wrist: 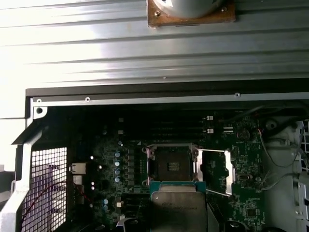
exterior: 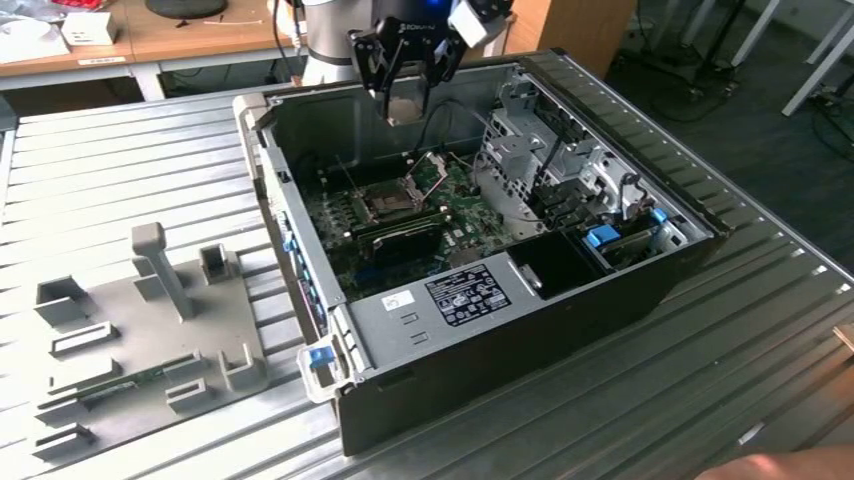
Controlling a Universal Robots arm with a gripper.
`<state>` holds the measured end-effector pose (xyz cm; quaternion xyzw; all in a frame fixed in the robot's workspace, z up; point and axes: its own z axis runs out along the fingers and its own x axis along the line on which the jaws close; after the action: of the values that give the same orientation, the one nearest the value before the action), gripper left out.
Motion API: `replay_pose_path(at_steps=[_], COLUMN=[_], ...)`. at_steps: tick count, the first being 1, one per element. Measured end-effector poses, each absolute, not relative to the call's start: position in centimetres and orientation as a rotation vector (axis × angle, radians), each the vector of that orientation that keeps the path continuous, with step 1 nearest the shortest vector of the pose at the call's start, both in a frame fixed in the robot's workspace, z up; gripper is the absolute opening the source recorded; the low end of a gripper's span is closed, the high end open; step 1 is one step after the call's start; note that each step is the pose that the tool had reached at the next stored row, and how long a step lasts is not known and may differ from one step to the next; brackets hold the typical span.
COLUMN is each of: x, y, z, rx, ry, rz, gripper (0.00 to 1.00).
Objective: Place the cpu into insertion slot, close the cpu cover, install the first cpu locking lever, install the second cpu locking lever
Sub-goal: 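Place the cpu into insertion slot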
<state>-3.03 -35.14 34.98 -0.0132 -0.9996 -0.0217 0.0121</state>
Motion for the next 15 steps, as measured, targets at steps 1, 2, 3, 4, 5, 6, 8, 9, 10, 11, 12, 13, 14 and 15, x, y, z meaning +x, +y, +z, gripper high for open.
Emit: replay_pose_path(at_steps=[1,2,3,4,5,6,8,9,10,11,12,13,14,15], x=[-3.03,-3.03,-3.04,-3.04,-3.04,-3.04,-3.03,-3.03,-3.03,-3.03,-3.03,-3.04,-3.04,-3.04], y=[-35.13,-35.14,-35.14,-35.14,-35.14,-35.14,-35.14,-35.13,-35.13,-35.13,-35.13,-35.14,-35.14,-35.14], z=[34.91,34.88,34.88,34.88,34.88,34.88,34.87,34.84,34.81,34.77,34.72,34.63,34.54,34.46], rx=[-0.041,-0.041,-0.041,-0.041,-0.041,-0.041,-0.041,-0.041,-0.041,-0.041,-0.041,-0.041,-0.041,-0.041], ry=[-3.116,-3.116,-3.116,-3.116,-3.117,-3.117,-3.117,-3.117,-3.117,-3.117,-3.117,-3.117,-3.117,-3.117], rz=[-0.065,-0.062,-0.062,-0.061,-0.061,-0.061,-0.061,-0.06,-0.059,-0.057,-0.055,-0.052,-0.049,-0.047], gripper=[0.54,0.54,0.54,0.54,0.54,0.54,0.54,0.54,0.54,0.54,0.54,0.54,0.54,0.54])
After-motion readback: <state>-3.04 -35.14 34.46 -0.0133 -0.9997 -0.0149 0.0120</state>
